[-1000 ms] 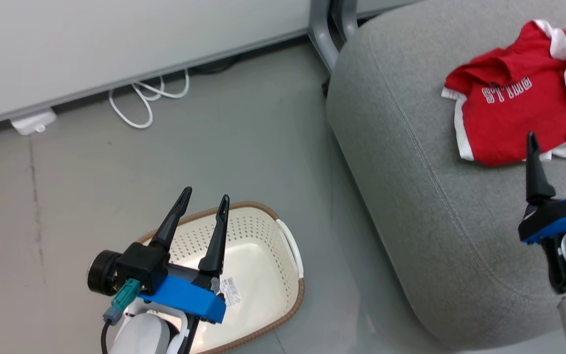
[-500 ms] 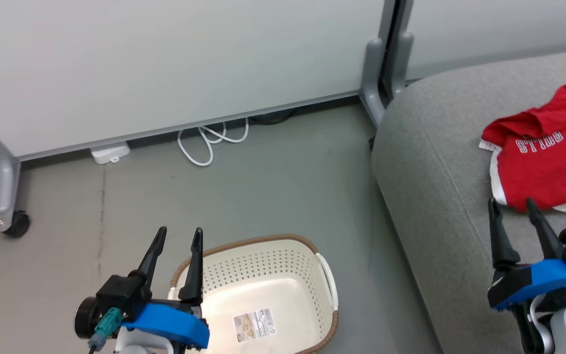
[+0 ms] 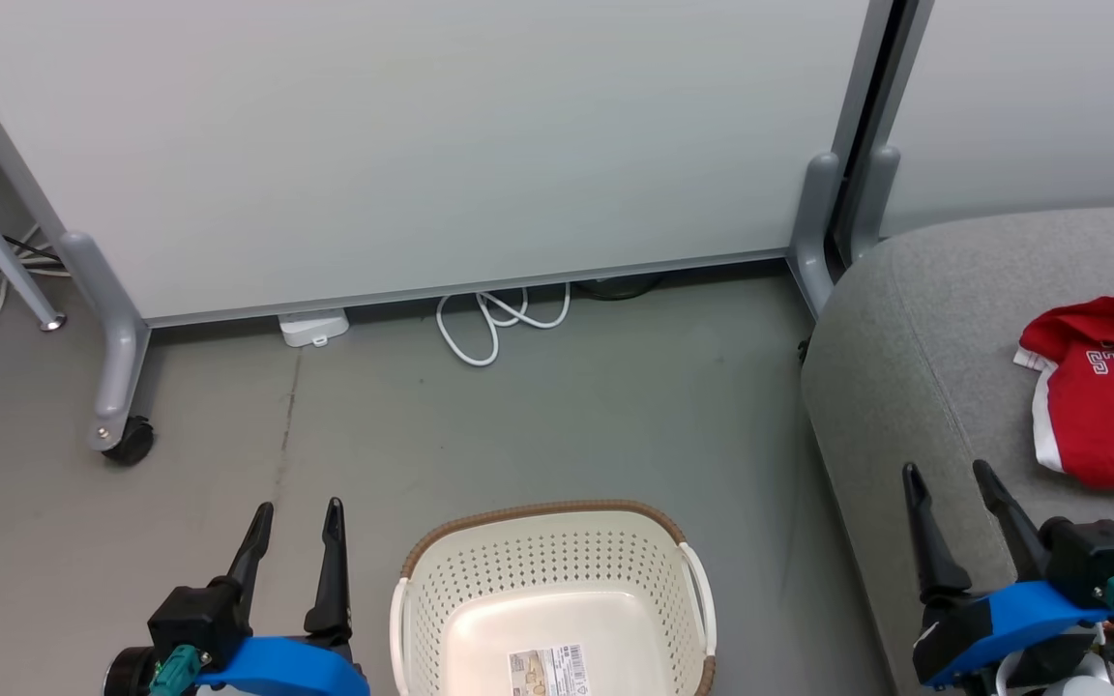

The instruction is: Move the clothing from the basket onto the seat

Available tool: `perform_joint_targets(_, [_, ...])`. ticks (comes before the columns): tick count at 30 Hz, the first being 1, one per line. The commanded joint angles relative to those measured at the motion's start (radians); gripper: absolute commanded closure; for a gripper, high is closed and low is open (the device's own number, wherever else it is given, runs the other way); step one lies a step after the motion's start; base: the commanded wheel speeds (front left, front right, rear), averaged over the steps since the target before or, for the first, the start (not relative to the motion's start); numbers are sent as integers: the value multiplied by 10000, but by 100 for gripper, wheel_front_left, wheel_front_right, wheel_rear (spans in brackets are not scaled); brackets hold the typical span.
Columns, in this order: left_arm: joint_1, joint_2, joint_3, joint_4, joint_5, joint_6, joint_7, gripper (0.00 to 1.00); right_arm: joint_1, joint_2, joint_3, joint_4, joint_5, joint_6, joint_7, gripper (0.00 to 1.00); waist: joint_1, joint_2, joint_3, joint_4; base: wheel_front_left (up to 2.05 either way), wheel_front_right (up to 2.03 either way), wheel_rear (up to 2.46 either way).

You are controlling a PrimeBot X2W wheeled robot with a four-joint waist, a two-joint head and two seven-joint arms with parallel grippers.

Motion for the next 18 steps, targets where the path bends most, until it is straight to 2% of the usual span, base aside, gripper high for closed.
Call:
perform_joint_targets(1, [78,8,57,32,60,-76,-43,0,215,83,48,-84,-58,1,43,0,1,-1,-102,106,0,0,0])
perform_joint_targets(18, [141,89,29,196,53,-78,-43,0,427,351,239,-360,-59,1,103,0,1,-1,-198,381,0,0,0])
